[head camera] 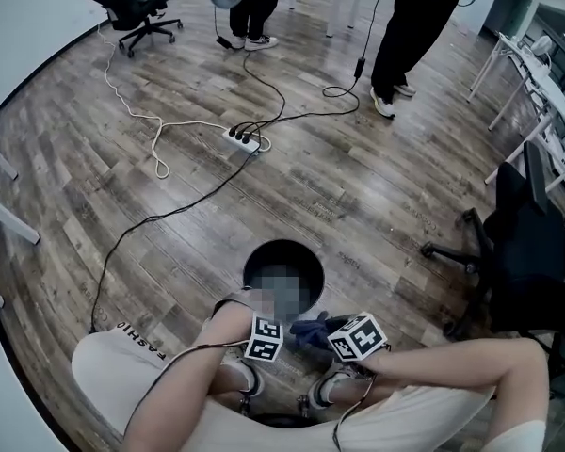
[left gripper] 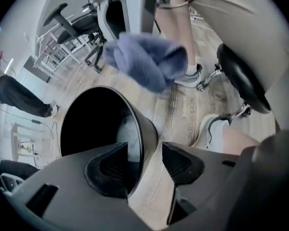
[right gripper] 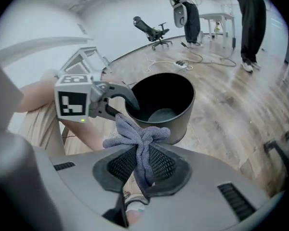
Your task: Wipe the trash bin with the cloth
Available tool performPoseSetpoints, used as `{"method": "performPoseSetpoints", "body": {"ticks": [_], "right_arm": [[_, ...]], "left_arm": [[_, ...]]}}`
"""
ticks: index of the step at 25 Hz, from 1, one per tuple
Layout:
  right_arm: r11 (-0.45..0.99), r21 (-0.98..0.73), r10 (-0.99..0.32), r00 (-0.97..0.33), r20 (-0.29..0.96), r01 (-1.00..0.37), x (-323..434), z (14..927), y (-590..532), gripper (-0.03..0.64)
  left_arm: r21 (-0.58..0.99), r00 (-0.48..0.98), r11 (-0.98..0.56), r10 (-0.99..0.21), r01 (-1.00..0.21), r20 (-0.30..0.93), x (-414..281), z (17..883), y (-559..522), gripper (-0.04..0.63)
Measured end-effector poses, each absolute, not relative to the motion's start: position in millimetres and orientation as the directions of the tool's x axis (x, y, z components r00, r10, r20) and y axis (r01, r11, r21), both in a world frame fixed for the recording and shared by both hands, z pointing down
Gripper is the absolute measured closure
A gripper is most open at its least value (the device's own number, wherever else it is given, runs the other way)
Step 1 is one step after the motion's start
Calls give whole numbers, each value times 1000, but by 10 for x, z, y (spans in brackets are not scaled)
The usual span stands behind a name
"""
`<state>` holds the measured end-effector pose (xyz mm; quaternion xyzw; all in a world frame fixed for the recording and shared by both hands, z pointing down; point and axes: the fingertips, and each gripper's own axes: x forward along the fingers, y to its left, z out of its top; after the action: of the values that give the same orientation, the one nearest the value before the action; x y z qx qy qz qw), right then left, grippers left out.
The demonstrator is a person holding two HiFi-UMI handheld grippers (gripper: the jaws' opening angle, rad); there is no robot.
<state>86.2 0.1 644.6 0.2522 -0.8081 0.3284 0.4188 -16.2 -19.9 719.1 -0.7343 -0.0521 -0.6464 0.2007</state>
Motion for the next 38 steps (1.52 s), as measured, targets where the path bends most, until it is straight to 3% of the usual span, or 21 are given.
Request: {"method": "performPoseSetpoints", "body": {"ticks": [2, 3, 4, 9, 15, 27, 38], "right_arm": [[692, -299, -144, -531, 835, -657, 846, 6259, -24, 543], [702, -297, -144, -538, 831, -647, 823, 6195, -39, 543], [713, -300, -138, -545, 827, -634, 789, 6155, -59, 543], [792, -284, -45, -514, 856, -541, 743, 6236, -154, 543], [766, -298, -6, -469, 883, -570, 915, 6532, -236, 543], [787, -235, -60, -450, 891, -570, 809, 6982, -370, 543], [633, -392, -144, -599, 788, -668, 723, 7685, -366, 543]], "left_arm": [[-227, 150, -928, -190, 295, 970, -239, 7220, -259, 401], [-213, 161, -943, -176, 257, 971, -239, 7218, -264, 479], [-193, 167, -956, -157, 221, 973, -227, 7212, -261, 505], [-139, 146, -978, -117, 154, 982, -136, 7214, -226, 506], [-67, 185, -998, -68, -11, 980, 38, 7161, -205, 508], [-102, 344, -994, -84, 34, 935, 186, 7064, -204, 526], [-110, 410, -993, -85, 37, 908, 229, 6998, -186, 540]]}}
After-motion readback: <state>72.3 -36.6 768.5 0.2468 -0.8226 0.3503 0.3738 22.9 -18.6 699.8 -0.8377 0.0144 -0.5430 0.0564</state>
